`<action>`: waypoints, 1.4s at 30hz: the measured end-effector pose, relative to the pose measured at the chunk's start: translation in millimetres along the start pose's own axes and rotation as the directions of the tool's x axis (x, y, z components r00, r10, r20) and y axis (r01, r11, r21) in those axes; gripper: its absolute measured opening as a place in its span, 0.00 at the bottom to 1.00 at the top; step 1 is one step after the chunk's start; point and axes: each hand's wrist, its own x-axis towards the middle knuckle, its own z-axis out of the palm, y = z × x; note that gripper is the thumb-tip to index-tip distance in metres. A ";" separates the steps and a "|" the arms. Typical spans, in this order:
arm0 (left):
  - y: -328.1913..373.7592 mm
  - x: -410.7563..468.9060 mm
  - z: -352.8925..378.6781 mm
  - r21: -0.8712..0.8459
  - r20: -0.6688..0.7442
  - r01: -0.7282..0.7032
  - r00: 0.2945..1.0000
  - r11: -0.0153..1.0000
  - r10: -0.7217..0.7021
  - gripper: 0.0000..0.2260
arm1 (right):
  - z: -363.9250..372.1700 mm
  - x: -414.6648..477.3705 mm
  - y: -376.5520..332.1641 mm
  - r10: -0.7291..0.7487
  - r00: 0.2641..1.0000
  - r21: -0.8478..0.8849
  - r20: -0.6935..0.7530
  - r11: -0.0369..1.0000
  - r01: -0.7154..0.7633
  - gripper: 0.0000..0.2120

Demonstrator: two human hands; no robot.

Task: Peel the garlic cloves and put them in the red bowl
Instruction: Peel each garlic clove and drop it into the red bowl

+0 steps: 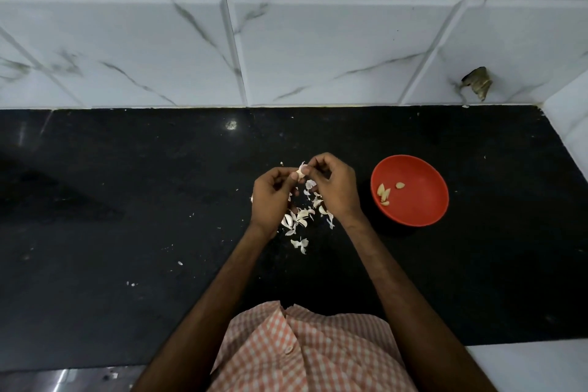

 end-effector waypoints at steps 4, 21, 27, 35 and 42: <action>5.6 -2.1 1.6 -0.161 0.069 0.108 0.993 0.981 -0.098 0.07 | -3.7 -0.5 1.1 -0.123 0.992 -0.101 0.000 0.987 0.122 0.04; 15.1 -0.7 19.2 -0.315 -0.049 0.212 0.970 0.925 -0.239 0.07 | 0.6 0.1 -3.2 -0.272 0.962 -0.414 0.005 0.875 0.250 0.00; 10.8 -3.0 15.3 -0.279 -0.092 0.166 0.976 0.946 -0.198 0.05 | 0.2 -5.9 1.3 -0.280 0.955 -0.251 0.096 0.922 0.295 0.02; 14.6 -1.2 7.0 -0.462 -0.052 0.244 0.952 0.852 -0.301 0.03 | -0.9 -9.1 -5.7 -0.219 0.975 -0.108 0.045 0.969 0.223 0.04; 16.8 -3.6 9.1 -0.421 -0.031 0.245 0.958 0.873 -0.284 0.02 | 7.1 -4.8 -11.6 -0.113 0.993 -0.018 -0.020 0.994 0.112 0.10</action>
